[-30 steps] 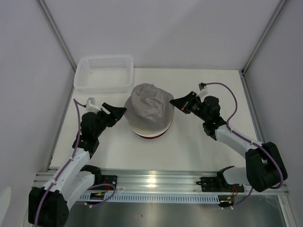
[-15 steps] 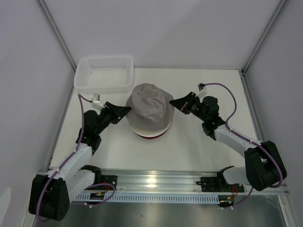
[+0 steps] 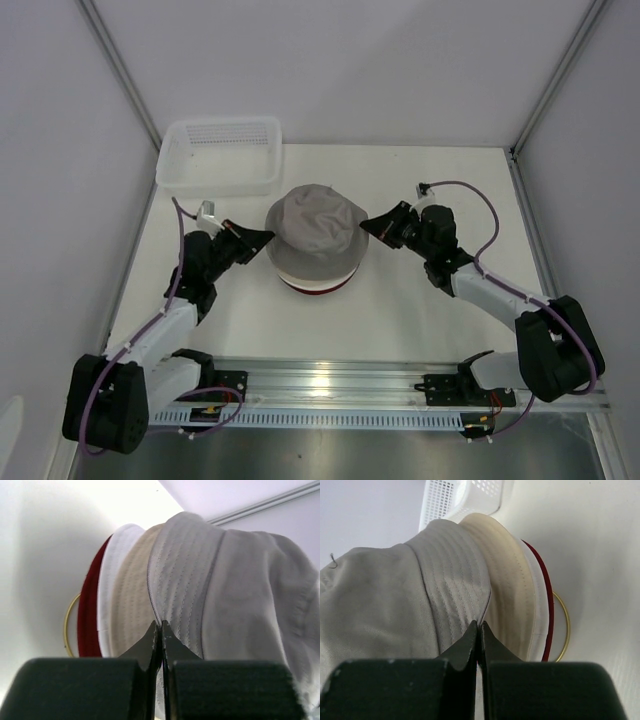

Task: Stack the hats

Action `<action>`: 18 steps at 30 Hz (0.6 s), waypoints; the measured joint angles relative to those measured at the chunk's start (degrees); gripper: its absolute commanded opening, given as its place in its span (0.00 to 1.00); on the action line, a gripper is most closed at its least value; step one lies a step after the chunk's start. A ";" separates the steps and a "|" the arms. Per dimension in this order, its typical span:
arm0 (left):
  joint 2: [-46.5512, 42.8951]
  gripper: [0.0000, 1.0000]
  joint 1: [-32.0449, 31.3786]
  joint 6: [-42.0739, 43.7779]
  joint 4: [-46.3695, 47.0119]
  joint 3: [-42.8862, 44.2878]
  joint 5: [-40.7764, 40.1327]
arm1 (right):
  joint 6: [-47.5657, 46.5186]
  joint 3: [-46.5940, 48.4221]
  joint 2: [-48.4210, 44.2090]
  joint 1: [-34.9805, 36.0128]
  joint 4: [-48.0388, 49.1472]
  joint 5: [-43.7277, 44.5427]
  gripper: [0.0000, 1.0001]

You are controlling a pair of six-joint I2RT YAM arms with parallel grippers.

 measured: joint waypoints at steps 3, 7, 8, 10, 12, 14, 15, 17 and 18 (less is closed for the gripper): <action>2.27 0.01 0.00 0.42 0.52 -0.31 0.00 | -0.15 0.00 1.25 0.68 -0.24 0.02 0.00; 5.22 0.00 -0.02 0.90 1.42 -0.92 0.13 | -0.24 0.00 3.82 1.38 0.11 0.02 0.00; 5.88 0.01 -0.02 1.05 1.95 -0.96 0.24 | -0.24 0.02 4.22 1.51 0.39 0.00 0.00; 6.49 0.01 -0.02 1.25 2.64 -0.96 0.66 | -0.31 0.13 4.46 1.68 0.52 0.00 0.00; 6.67 0.01 -0.02 1.57 2.91 -0.98 0.96 | -0.59 0.24 4.48 1.73 0.37 0.02 0.00; 6.64 0.01 -0.02 2.10 2.91 -0.98 1.01 | -1.18 0.52 4.46 1.84 -0.20 0.26 0.00; 6.62 0.01 -0.02 2.43 2.82 -0.98 0.98 | -1.53 0.76 4.48 1.95 -0.55 0.35 0.00; 6.43 0.01 -0.02 3.06 2.54 -0.98 0.90 | -2.45 1.36 4.48 2.03 -1.57 0.72 0.00; 6.32 0.01 -0.02 3.19 2.43 -0.98 0.81 | -2.75 1.55 4.50 2.03 -1.90 0.85 0.00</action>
